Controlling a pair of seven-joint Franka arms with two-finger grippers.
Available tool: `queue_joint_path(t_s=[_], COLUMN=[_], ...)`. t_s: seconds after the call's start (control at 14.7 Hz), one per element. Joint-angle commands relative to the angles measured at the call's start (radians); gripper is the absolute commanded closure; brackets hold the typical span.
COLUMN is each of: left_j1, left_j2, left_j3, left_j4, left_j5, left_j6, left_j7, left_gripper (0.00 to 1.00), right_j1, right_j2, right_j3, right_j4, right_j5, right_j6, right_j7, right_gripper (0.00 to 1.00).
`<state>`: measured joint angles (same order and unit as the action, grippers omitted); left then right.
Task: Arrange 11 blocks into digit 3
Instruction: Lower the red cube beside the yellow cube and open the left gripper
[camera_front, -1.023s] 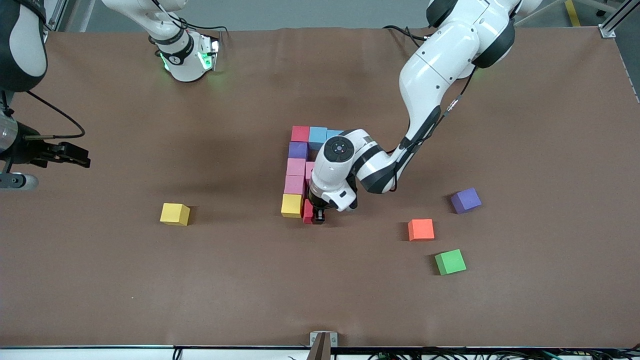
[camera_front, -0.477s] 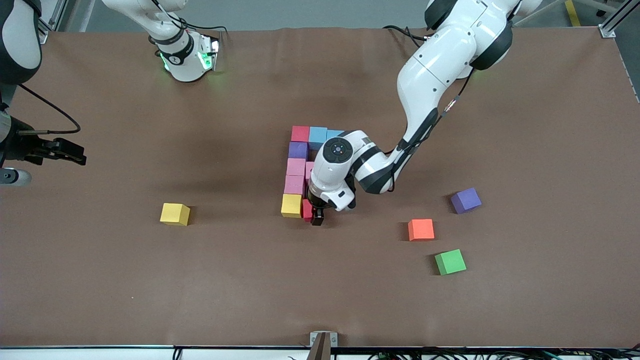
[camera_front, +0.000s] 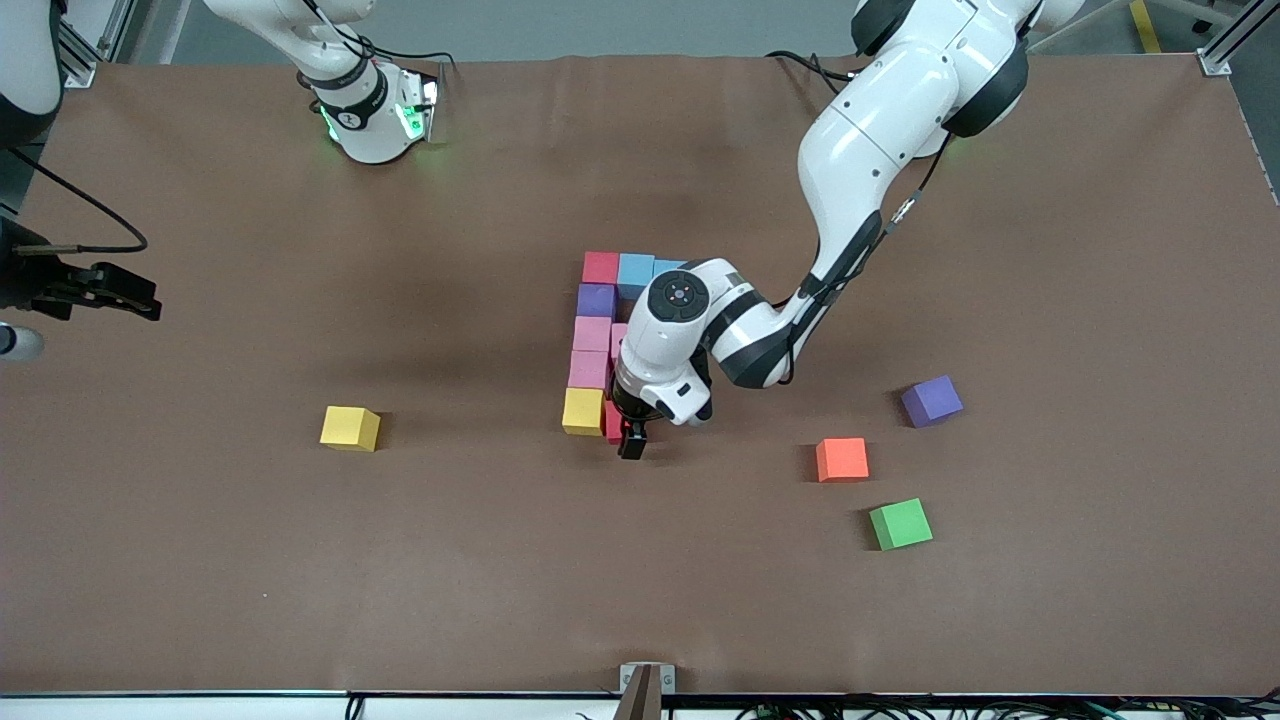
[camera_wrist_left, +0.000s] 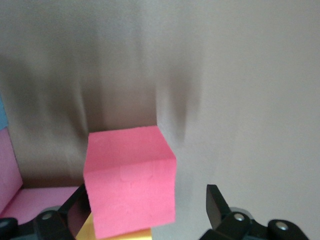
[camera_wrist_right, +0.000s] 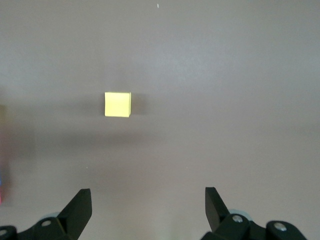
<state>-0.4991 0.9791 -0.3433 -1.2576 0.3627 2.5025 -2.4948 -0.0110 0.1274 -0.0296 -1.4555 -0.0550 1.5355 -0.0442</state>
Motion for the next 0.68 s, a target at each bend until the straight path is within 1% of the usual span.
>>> queue_joint_path(t_s=[0.0, 0.2, 0.41, 0.61], left_j1=[-0.003, -0.003, 0.014, 0.068], left_j2=[-0.043, -0.075, -0.108, -0.151], left_j3=[0.0, -0.003, -0.023, -0.036], left_j4=[-0.02, -0.029, -0.029, -0.031], left_j5=[-0.013, -0.013, -0.014, -0.019], left_j6=[-0.049, -0.119, -0.194, -0.278], left_j7=[0.004, 0.033, 0.108, 0.21], left_gripper=[0.0, 0.0, 0.0, 0.0], right_j1=[-0.015, -0.011, -0.015, -0.017], right_j2=[-0.011, -0.009, -0.012, -0.02], right_j3=[0.017, 0.019, 0.013, 0.008], right_j4=[0.059, 0.098, 0.099, 0.099], right_j5=[0.003, 0.02, 0.107, 0.101], right_j6=[-0.026, -0.08, -0.126, -0.138], right_j7=[-0.005, -0.006, 0.007, -0.005], right_gripper=[0.0, 0.0, 0.0, 0.0])
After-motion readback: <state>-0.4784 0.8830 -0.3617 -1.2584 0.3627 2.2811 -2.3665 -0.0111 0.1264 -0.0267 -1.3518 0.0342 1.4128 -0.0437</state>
